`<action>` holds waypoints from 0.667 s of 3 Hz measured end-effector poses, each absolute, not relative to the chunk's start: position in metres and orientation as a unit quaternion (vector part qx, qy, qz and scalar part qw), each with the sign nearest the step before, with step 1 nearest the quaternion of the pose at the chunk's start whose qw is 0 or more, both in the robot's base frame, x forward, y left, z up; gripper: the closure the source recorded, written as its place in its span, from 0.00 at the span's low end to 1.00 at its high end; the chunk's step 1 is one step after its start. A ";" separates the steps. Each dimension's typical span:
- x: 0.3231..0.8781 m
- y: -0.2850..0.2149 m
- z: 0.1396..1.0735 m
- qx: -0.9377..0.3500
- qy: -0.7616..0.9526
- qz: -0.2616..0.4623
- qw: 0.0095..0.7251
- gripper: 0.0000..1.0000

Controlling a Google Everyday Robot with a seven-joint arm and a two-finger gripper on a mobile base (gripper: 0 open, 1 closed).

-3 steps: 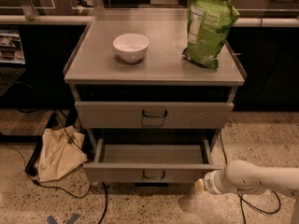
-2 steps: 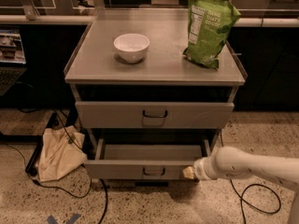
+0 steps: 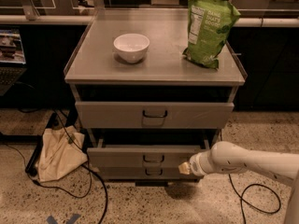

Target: Close middle drawer

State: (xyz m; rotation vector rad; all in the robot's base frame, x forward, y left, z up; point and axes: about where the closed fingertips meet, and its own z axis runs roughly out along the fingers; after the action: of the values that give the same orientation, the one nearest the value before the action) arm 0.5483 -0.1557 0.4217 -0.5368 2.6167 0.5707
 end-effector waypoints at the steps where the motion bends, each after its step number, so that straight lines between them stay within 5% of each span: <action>1: 0.557 -0.152 0.411 -0.191 0.938 0.215 0.194 1.00; 2: 0.600 -0.153 0.394 -0.197 0.942 0.199 0.186 1.00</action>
Offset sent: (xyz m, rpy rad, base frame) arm 0.1357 0.0044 -0.0401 -0.0995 0.0111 0.0313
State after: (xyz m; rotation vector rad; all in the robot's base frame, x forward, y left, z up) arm 0.6002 -0.1529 0.3945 -0.5540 2.6541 0.5594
